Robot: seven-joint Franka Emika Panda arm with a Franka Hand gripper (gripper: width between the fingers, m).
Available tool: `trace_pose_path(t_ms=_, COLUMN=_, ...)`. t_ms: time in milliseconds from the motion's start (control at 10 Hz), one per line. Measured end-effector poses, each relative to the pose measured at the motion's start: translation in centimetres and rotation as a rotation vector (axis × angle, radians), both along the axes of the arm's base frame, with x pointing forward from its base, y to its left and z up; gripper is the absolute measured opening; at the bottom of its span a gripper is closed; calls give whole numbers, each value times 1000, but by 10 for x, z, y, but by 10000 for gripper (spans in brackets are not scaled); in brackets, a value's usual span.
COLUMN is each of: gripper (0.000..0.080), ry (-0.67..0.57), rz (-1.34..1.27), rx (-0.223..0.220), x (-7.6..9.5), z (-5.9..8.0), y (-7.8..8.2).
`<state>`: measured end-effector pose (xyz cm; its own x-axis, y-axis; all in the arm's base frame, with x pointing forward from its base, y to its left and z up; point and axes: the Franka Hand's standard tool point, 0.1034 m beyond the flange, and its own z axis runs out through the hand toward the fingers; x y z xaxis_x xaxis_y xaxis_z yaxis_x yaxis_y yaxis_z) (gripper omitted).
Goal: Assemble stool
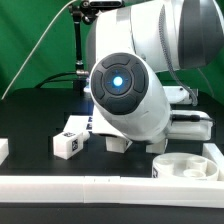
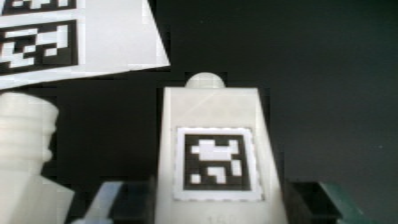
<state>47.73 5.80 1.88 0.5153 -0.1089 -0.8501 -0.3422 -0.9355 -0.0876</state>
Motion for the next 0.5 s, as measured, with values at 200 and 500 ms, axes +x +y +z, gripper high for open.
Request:
trace_pose_path(t_ms=200, gripper=335, ry=-12, rz=5, rx=3, x=5, z=11, y=1)
trace_pose_path(t_ms=500, gripper=337, ry=-7, rz=22, rx=22, x=9, z=51, y=-2)
